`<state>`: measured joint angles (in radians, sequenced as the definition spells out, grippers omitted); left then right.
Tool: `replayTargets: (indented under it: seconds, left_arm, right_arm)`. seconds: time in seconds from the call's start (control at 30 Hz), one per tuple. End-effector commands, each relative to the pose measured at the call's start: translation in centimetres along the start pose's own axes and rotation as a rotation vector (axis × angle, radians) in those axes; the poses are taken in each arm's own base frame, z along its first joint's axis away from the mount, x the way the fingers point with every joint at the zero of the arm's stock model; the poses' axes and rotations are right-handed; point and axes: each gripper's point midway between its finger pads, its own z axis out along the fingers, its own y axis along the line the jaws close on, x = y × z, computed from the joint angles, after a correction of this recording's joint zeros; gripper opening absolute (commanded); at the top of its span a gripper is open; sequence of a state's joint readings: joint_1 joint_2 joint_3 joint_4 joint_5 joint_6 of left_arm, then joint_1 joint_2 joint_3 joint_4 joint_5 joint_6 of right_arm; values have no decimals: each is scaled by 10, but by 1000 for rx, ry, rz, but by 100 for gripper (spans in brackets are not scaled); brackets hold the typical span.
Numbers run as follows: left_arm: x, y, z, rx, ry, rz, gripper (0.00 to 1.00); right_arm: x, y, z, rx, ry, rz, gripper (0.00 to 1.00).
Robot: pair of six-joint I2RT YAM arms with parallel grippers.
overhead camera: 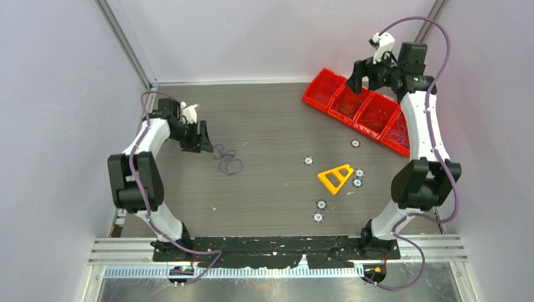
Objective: Untangle the cables
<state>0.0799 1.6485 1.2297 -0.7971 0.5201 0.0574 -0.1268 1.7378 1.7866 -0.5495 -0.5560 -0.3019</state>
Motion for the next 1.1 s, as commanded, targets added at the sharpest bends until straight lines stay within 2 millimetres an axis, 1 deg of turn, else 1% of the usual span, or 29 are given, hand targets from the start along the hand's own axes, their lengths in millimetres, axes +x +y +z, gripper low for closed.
replayTargets:
  seconds: [0.0,0.03,0.07,0.1,0.13,0.17,0.2,0.23,0.27,0.33,0.37,0.4,0.43,0.47,0.53,0.6,0.7,0.73,0.8,0.9,0.93,0.97,1.0,1.03,1.07]
  left_arm:
    - [-38,-3,24,96,-44,-24,52]
    - [-36,1,32,103,-26,-35,48]
    - [-38,3,38,113,-21,-40,45]
    - [-37,3,45,124,-9,-71,43]
    - [-36,4,50,134,0,-85,42]
    - [-34,6,55,142,10,-98,41]
    - [-33,5,58,153,19,-110,39]
    - [-30,4,62,166,29,-119,36]
    - [-26,2,63,184,37,-128,32]
    - [-22,0,63,191,40,-126,23]
    - [-21,-3,59,201,32,-115,16]
    - [-21,-8,55,216,22,-106,12]
    - [-23,-14,48,234,3,-93,6]
    - [-24,-22,41,257,-18,-77,1]
    - [-30,-42,20,296,-73,-23,0]
    - [-34,-64,-4,334,-129,44,0]
    - [-38,-108,-46,399,-215,171,0]
    - [-39,-119,-60,407,-247,208,0]
    - [-36,-153,-87,446,-304,315,0]
    - [-34,-189,-121,495,-377,421,0]
    - [-34,-199,-132,509,-397,442,0]
    - [-33,-208,-142,522,-416,464,0]
    - [-32,-216,-150,537,-428,483,0]
    - [-31,-224,-159,553,-442,504,0]
    - [-31,-232,-167,568,-455,523,0]
  right_arm:
    - [41,76,-32,-207,159,-5,95]
    - [43,87,-38,-224,168,-12,96]
    - [58,102,-39,-263,216,-5,96]
    - [60,113,-44,-282,223,-12,96]
    - [75,125,-44,-310,263,-1,96]
    - [77,137,-47,-333,268,-13,96]
    - [90,144,-47,-349,296,-2,96]
    - [92,152,-49,-364,298,-11,97]
    - [100,156,-48,-373,313,-5,97]
    - [105,163,-45,-387,322,-4,97]
    - [107,168,-43,-395,327,2,98]
    - [105,169,-40,-398,321,1,98]
    - [106,172,-36,-409,327,10,99]
    - [103,172,-31,-412,322,10,99]
    - [97,175,-24,-425,314,16,100]
    - [90,178,-19,-435,301,15,100]
    - [78,186,-13,-464,269,18,100]
    - [71,188,-11,-473,246,13,100]
    - [60,196,-10,-501,205,14,100]
    - [40,215,-14,-569,130,-1,100]
    - [31,225,-19,-601,103,-8,100]
    - [23,230,-20,-614,69,-24,100]
    - [14,242,-28,-646,40,-32,99]
    - [5,247,-29,-658,3,-51,99]
    - [-4,260,-39,-685,-27,-61,98]
